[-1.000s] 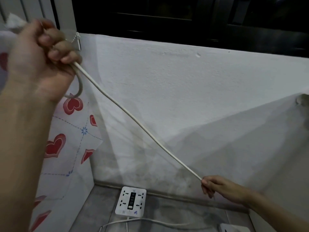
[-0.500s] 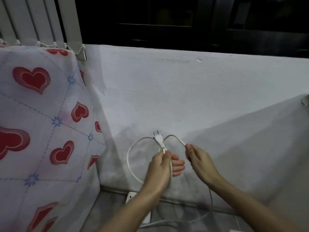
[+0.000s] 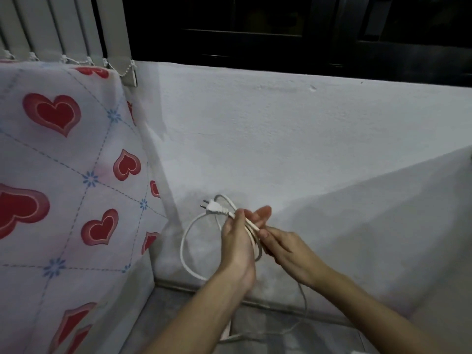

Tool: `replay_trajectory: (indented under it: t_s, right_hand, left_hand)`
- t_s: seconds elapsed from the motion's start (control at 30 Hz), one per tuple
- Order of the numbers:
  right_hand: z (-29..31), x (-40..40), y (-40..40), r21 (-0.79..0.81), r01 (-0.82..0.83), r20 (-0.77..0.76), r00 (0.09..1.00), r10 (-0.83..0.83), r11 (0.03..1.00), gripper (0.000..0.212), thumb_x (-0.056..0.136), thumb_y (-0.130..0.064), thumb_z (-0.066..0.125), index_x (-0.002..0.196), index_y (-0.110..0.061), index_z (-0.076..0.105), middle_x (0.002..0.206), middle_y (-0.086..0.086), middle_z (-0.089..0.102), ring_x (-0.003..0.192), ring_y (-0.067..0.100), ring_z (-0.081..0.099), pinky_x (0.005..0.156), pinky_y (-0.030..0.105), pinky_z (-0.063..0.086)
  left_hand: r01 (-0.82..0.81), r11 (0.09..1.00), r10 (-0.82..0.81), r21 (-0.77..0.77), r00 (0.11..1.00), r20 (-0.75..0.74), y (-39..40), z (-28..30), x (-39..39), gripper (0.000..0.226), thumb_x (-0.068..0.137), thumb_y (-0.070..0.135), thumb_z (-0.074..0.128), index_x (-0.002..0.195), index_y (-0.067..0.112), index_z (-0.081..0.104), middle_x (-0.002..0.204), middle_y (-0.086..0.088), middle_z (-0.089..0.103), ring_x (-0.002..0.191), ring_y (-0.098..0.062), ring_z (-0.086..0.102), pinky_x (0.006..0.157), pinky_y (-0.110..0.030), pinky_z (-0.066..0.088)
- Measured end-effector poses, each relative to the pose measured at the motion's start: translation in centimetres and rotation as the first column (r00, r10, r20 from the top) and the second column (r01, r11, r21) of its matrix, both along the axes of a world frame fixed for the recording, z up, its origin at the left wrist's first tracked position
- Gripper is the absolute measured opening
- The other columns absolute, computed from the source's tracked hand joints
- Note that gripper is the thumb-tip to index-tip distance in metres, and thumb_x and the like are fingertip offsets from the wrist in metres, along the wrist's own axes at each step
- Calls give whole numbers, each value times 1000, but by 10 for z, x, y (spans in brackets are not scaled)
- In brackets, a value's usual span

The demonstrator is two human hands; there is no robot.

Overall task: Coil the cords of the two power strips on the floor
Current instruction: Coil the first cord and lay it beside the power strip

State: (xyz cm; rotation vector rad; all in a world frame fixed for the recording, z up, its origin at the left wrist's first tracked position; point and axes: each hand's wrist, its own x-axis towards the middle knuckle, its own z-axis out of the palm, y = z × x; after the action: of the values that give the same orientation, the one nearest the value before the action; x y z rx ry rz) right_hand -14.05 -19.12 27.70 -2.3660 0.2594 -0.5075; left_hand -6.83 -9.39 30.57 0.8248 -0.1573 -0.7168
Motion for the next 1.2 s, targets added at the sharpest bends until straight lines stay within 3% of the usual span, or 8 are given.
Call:
replay_trajectory:
  t_s: [0.1, 0.2, 0.5, 0.73, 0.8, 0.93, 1.1, 1.2]
  right_hand:
    - [-7, -13, -11, 347, -77, -68, 992, 107, 935, 42, 97, -42, 35, 66, -16, 44, 54, -8, 38, 48, 9, 34, 49, 22, 30]
    - [-8, -25, -21, 450, -95, -63, 989, 137, 888, 40, 99, -36, 35, 69, -9, 40, 57, -5, 32, 53, 16, 29, 53, 27, 29]
    - [-28, -51, -45, 422, -21, -146, 985, 91, 906, 41, 97, -36, 40, 70, -8, 52, 59, -3, 43, 60, 17, 50, 62, 18, 44]
    - [-41, -54, -60, 445, 24, -192, 979, 69, 895, 28, 99, -22, 42, 82, -10, 61, 72, 3, 58, 75, 18, 61, 80, 33, 50]
    - [-42, -51, -58, 431, 16, -218, 972, 87, 902, 28, 99, -22, 42, 83, -10, 61, 74, 4, 58, 75, 16, 60, 79, 32, 49]
    - [-41, -46, -49, 416, 19, -284, 952, 110, 909, 45, 96, -44, 36, 72, -12, 57, 68, 7, 48, 64, 12, 49, 67, 21, 43]
    - [-33, -36, -51, 378, 281, -189, 956, -224, 882, 48, 89, -54, 40, 60, -15, 40, 54, -1, 30, 48, 12, 30, 48, 24, 28]
    - [-28, -31, -60, 381, 465, -118, 881, -457, 799, 47, 94, -49, 43, 60, -18, 39, 52, -3, 30, 45, 12, 27, 43, 26, 25]
  left_hand:
    - [-48, 984, 41, -174, 998, -44, 7, 29, 26, 29, 103, 22, 34, 80, 13, 48, 70, -9, 63, 63, -23, 69, 68, -33, 58]
    - [-80, 967, 81, -242, 997, -3, 18, 61, 54, 29, 102, 22, 38, 78, 13, 52, 63, -2, 54, 45, -14, 58, 52, -25, 56]
    - [-96, 909, 181, -406, 967, 177, 64, 123, 98, 34, 101, 23, 38, 73, 14, 54, 61, 3, 57, 51, -11, 60, 59, -24, 54]
    - [-89, 909, 204, -408, 947, 248, 84, 134, 111, 31, 100, 23, 38, 74, 17, 53, 63, 6, 58, 55, -9, 60, 60, -21, 50]
    - [-80, 906, 207, -416, 940, 269, 87, 137, 111, 30, 100, 23, 38, 75, 17, 53, 61, 6, 58, 55, -9, 60, 60, -21, 50]
    - [-120, 903, 271, -412, 904, 330, 94, 142, 111, 34, 102, 24, 34, 74, 17, 51, 56, 7, 57, 57, -9, 63, 63, -21, 54]
    - [17, 934, 148, -356, 890, 432, 101, 135, 100, 29, 100, 27, 38, 76, 19, 51, 52, 10, 51, 46, -6, 49, 52, -18, 43]
    - [122, 971, 26, -205, 799, 601, 103, 125, 84, 29, 101, 26, 35, 78, 19, 52, 49, 9, 45, 39, -8, 39, 44, -19, 36]
